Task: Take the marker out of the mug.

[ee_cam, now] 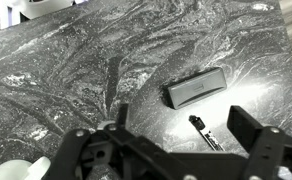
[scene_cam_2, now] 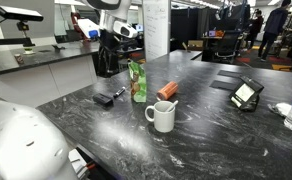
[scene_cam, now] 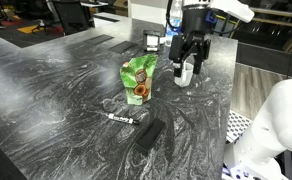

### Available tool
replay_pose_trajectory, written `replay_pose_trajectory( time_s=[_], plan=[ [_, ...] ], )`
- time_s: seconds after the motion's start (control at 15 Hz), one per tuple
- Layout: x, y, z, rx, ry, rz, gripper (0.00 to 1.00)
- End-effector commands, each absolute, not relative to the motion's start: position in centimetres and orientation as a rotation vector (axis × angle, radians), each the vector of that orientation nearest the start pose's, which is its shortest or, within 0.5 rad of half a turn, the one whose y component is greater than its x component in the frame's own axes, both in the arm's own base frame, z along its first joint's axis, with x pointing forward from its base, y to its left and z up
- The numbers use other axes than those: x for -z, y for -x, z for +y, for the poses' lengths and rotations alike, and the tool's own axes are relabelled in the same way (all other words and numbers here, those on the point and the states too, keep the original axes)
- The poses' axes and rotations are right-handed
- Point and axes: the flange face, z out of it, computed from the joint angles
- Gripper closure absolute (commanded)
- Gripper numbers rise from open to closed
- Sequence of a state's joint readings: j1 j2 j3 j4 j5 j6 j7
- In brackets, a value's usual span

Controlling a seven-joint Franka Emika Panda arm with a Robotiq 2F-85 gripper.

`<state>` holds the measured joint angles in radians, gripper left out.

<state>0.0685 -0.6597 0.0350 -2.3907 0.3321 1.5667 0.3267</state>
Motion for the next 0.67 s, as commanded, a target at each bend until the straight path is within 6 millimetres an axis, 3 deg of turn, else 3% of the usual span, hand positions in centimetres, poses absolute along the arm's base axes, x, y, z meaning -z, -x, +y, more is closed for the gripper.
replay_pose_trajectory(
  time_s=[0.0,0.33,0.6],
  plan=[
    [-53.5,-32.7,7.7,-0.329,2.839,0.332,0.00],
    [-52.9,-32.7,9.3,-0.227,2.935,0.222,0.00],
    [-52.5,-36.0,8.3,0.026,2.927,0.392,0.00]
  ],
)
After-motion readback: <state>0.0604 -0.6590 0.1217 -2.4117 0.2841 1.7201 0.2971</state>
